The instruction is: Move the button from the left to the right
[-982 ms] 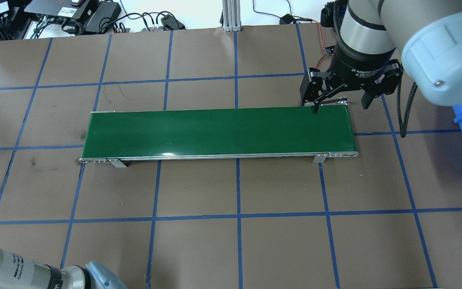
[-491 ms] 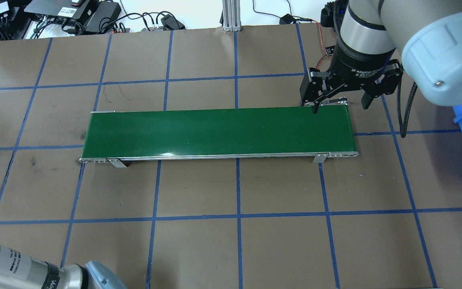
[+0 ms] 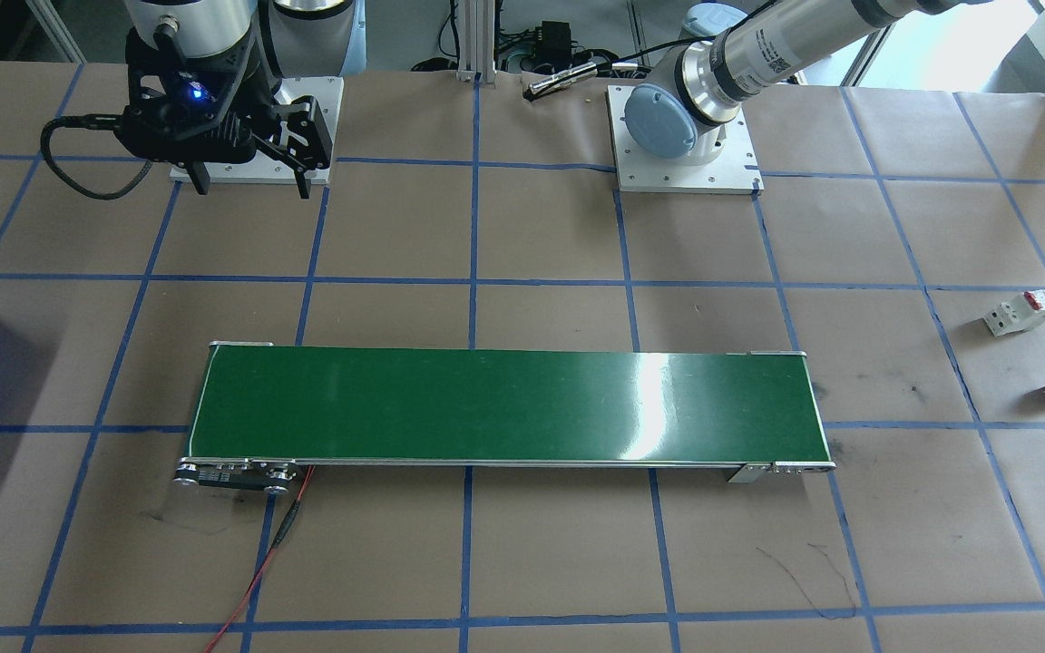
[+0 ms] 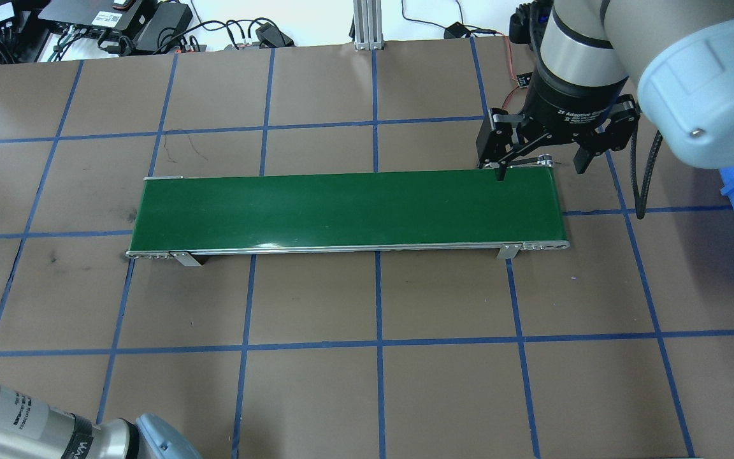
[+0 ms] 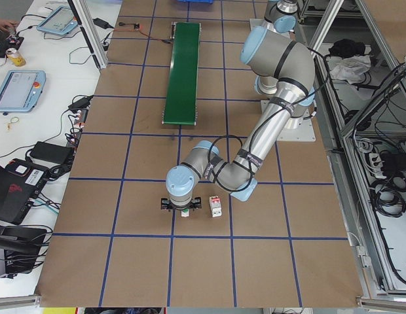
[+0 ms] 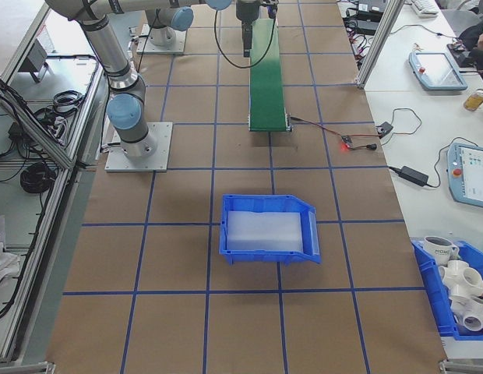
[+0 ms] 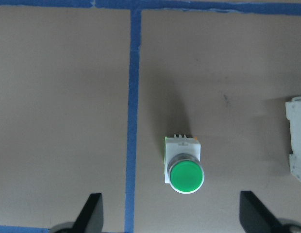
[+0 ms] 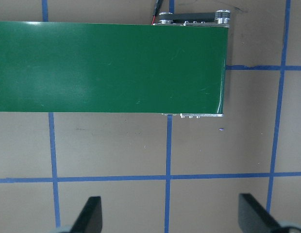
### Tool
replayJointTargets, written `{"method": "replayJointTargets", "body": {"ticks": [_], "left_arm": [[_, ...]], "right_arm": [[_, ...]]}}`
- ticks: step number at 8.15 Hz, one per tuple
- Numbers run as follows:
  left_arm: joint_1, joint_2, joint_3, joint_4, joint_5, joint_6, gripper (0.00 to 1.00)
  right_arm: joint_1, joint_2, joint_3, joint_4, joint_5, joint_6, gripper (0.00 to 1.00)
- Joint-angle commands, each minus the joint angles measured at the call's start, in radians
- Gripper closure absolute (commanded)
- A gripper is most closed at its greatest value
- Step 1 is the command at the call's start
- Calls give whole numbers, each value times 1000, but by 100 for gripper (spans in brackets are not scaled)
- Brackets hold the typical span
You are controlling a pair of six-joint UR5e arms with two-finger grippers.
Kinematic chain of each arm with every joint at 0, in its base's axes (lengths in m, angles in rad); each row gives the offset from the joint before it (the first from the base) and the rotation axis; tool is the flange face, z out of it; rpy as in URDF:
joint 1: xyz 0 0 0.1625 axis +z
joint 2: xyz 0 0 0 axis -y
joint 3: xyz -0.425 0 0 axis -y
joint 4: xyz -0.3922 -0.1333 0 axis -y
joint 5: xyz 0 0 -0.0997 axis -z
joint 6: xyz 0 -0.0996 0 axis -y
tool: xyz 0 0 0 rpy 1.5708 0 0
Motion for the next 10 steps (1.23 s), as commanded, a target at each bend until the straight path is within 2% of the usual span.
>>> {"method": "replayJointTargets", "body": {"ticks": [1, 3, 5, 7, 9, 10], "left_arm": [[0, -8, -6, 7, 3, -1, 0], [0, -43, -10, 91, 5, -1, 0], [0, -55, -20, 91, 10, -11, 0], [0, -39, -80, 94, 69, -33, 0], [0, -42, -95, 96, 69, -39, 0], [0, -37, -94, 94, 71, -38, 4]], "right_arm": [[0, 0, 1, -2, 6, 2, 0], [0, 1, 1, -2, 5, 0, 0], [0, 1, 1, -2, 0, 0, 0], [0, 1, 1, -2, 1, 0, 0], [0, 1, 1, -2, 1, 0, 0], [0, 1, 1, -2, 3, 0, 0]]}}
